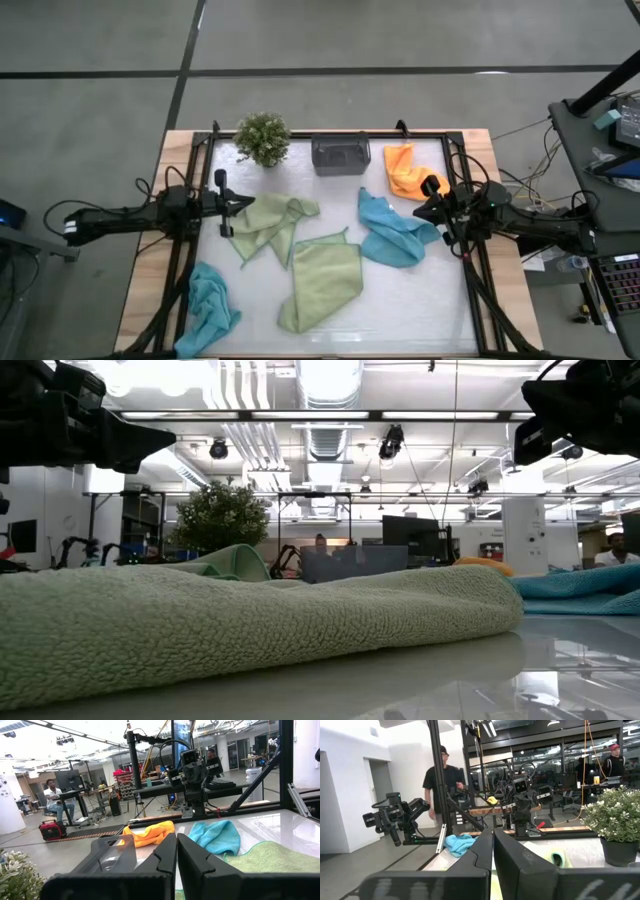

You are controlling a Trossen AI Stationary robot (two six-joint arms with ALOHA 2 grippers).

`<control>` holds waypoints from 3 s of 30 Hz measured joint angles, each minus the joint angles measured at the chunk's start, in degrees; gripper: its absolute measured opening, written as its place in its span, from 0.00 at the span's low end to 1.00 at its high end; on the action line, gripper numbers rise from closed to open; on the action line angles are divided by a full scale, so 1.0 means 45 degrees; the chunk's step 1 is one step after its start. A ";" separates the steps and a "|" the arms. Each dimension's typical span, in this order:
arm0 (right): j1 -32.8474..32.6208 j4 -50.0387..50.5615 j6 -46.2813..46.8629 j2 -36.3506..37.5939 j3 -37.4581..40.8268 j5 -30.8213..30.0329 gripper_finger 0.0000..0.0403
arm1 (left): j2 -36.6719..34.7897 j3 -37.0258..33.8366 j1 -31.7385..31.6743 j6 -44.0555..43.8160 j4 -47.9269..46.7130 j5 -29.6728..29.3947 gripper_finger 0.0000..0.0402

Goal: Fold microfiber towels

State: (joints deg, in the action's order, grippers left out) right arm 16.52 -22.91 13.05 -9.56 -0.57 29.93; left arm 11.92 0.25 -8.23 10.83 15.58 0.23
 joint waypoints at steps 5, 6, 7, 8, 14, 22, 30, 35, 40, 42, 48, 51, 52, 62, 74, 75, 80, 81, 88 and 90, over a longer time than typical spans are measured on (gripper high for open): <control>0.0000 0.0002 -0.0002 0.0000 -0.0002 0.0000 0.02 | 0.0002 0.0000 -0.0002 0.0002 0.0003 0.0004 0.00; 0.0003 -0.0002 -0.0002 0.0000 -0.0002 0.0000 0.02 | 0.0000 0.0000 -0.0004 0.0002 0.0004 0.0003 0.00; 0.0003 0.0003 -0.0002 0.0000 0.0002 0.0000 0.02 | 0.0000 0.0000 0.0000 0.0003 0.0002 0.0001 0.00; -0.0001 -0.0002 0.0002 0.0000 0.0001 0.0000 0.02 | 0.0000 0.0000 -0.0003 0.0004 0.0000 0.0002 0.00; -0.0002 0.0000 -0.0002 0.0000 -0.0002 0.0000 0.02 | 0.0000 0.0000 0.0000 0.0004 0.0004 0.0005 0.00; -0.0002 -0.0002 0.0003 0.0000 -0.0003 0.0000 0.02 | 0.0005 0.0000 0.0001 0.0003 0.0004 0.0003 0.00; -0.0002 -0.0007 0.4429 0.0000 -0.0070 -0.0005 0.02 | 0.0005 0.0000 -0.0001 0.0002 0.0004 0.0005 0.00; -0.0002 -0.0023 0.5744 -0.0009 -0.0188 -0.0010 0.02 | 0.0000 0.0000 -0.0002 0.0004 -0.0001 0.0000 0.00; -0.0002 -0.0021 0.5778 -0.0068 -0.0202 -0.0014 0.02 | 0.0000 0.0000 0.0001 0.0004 0.0004 0.0005 0.00; -0.0002 -0.0018 0.5742 -0.0068 -0.0207 -0.0015 0.02 | 0.0000 0.0000 -0.0001 0.0004 0.0012 0.0001 0.00; -0.0002 -0.0012 0.4277 -0.0068 -0.0222 -0.0208 0.02 | 0.0013 0.0000 0.0026 -0.6979 0.0867 -0.0431 0.00; -0.0002 -0.0007 0.1952 -0.0068 -0.0227 -0.1860 0.02 | -0.0022 0.0000 0.0020 -0.9765 0.0893 -0.1900 0.00; -0.0002 -0.0007 0.1176 -0.0068 -0.0230 -0.2534 0.02 | -0.0010 0.0000 0.0020 -1.0107 0.0955 -0.2247 0.00; 0.0003 0.0007 -0.0139 -0.0264 -0.0246 -0.4998 0.02 | 0.0010 0.0000 0.0020 -0.9336 0.1506 -0.3230 0.00; 0.0003 -0.0016 -0.1589 -0.0316 -0.0259 -0.5026 0.02 | 0.0257 0.0105 0.0024 -0.9322 0.1437 -0.2358 0.00; 0.0003 -0.0016 -0.1691 -0.0316 -0.0261 -0.5024 0.02 | 0.0367 0.0224 0.0036 -0.9327 0.1414 -0.2142 0.00; 0.0003 -0.0021 -0.1723 -0.0316 -0.0261 -0.5022 0.02 | 0.1390 0.1128 0.0045 -0.9331 0.1479 -0.2113 0.00; 0.0003 -0.0021 -0.1726 -0.0316 -0.0261 -0.5027 0.02 | 0.1664 0.1303 0.0045 -0.9339 0.1413 -0.2113 0.00; 0.0003 -0.0023 -0.1708 -0.0316 -0.0261 -0.5025 0.02 | 0.3922 0.2560 0.0072 -1.0009 0.1233 -0.2010 0.00; 0.0003 -0.0023 -0.1711 -0.0316 -0.0261 -0.5022 0.02 | 0.4602 0.2978 0.0159 -1.0128 0.0863 -0.1945 0.00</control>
State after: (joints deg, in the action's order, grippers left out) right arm 16.53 -23.01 5.34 -10.98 -1.74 7.33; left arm 32.63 13.65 -7.52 -34.74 19.46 -8.52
